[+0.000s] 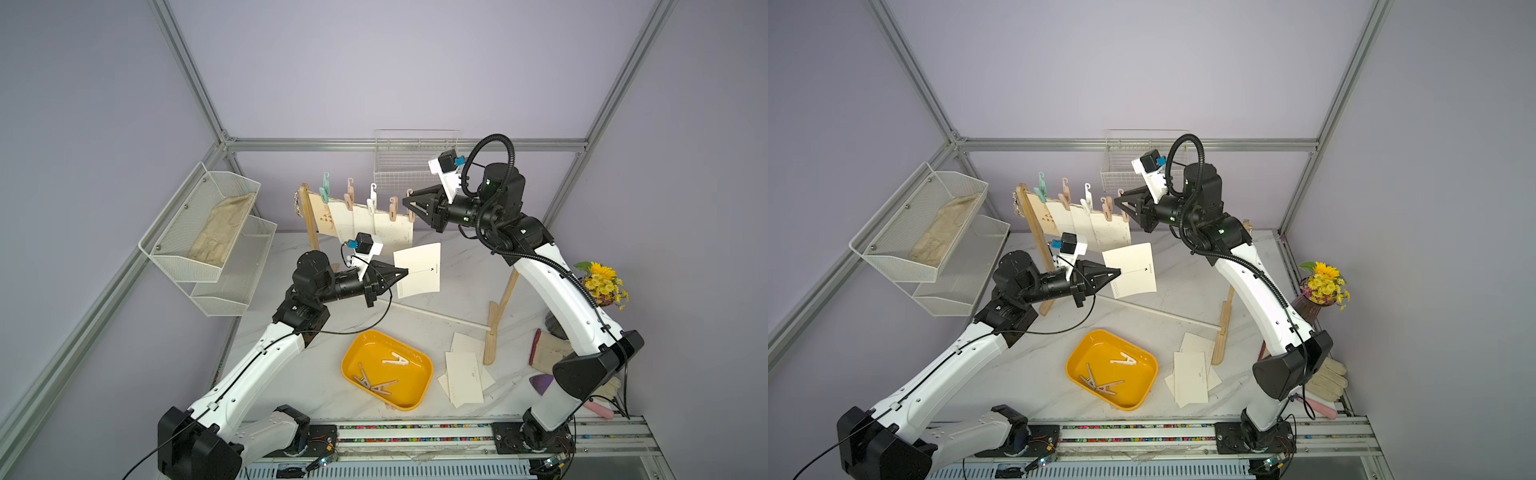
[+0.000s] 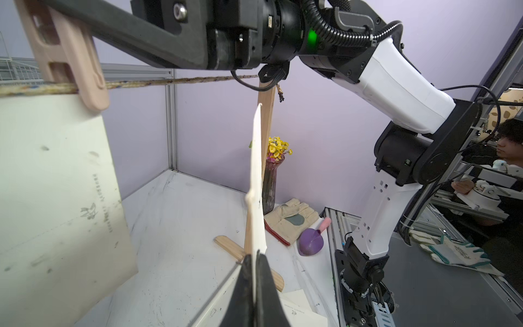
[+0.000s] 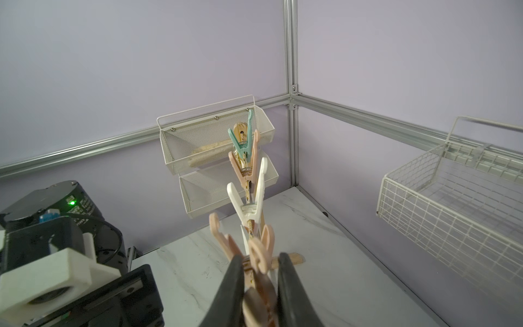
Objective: Remove the postcards from the strings
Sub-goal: Remove the clamp from the clothesline, then place the clamp in the storage box.
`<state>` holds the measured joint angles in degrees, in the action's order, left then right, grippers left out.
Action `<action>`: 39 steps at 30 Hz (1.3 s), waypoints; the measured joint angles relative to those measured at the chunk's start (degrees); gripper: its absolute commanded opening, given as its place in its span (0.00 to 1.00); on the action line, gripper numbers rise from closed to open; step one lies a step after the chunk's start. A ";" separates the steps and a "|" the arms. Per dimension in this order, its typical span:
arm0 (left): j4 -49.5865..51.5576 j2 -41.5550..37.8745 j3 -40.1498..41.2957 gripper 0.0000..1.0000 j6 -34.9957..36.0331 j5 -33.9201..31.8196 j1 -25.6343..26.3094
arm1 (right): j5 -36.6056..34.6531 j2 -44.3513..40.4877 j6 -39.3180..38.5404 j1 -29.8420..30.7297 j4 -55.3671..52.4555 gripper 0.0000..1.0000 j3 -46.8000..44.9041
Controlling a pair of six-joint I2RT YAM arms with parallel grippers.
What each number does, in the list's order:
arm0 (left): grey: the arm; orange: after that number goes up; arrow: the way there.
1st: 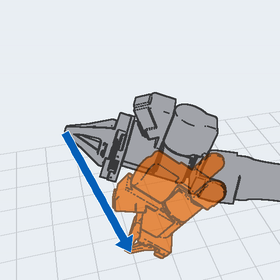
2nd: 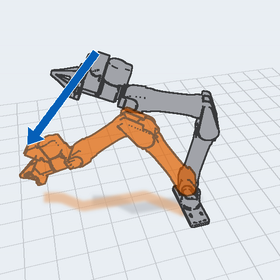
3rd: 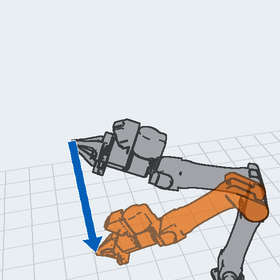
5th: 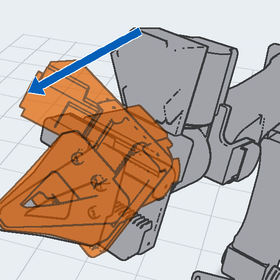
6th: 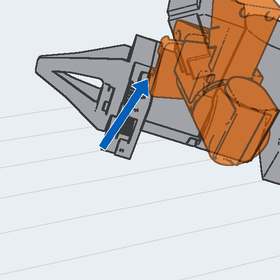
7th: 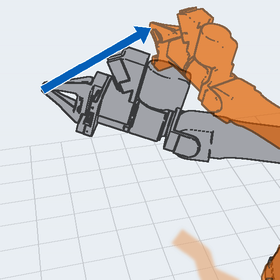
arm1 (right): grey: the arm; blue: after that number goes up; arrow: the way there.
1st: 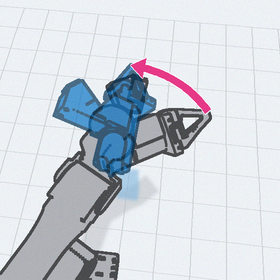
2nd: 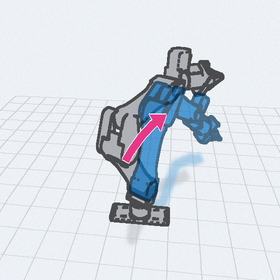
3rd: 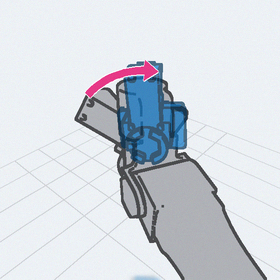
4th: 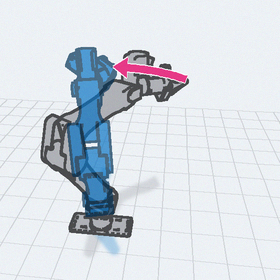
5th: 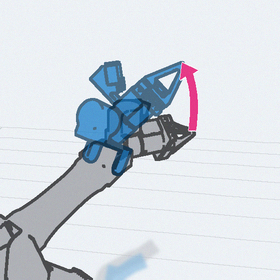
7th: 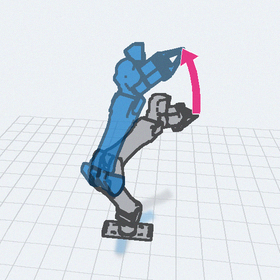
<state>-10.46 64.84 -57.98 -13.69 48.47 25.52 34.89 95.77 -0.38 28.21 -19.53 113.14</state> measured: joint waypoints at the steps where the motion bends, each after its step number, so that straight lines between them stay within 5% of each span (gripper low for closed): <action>1: 0.24 -0.59 0.28 0.00 0.00 -0.11 0.11 | -1.55 -0.87 -0.66 0.31 1.05 0.21 -1.18; 8: 2.03 -4.13 2.43 0.00 1.97 -1.07 0.33 | -10.19 -5.57 -3.54 0.55 9.64 0.21 -7.56; 16: 4.61 -8.15 4.24 0.00 4.37 -4.94 0.37 | -12.17 -8.94 -3.93 0.52 13.40 0.22 -10.47; 21: 7.26 -18.12 6.69 0.00 7.96 -15.04 0.37 | -9.18 -17.57 -2.73 1.18 10.36 0.23 -19.21; 29: 7.93 -36.06 7.87 0.00 15.32 -41.22 0.37 | -6.49 -26.88 -1.77 9.51 3.26 0.23 -35.60; 39: 10.47 -35.32 7.89 0.00 18.47 -50.75 0.37 | -7.50 -22.05 0.44 21.55 1.53 0.26 -56.17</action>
<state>0.01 29.52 -50.09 4.78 -2.28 25.89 27.40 73.71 0.05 49.76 -18.00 56.97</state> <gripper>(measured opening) 0.047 0.247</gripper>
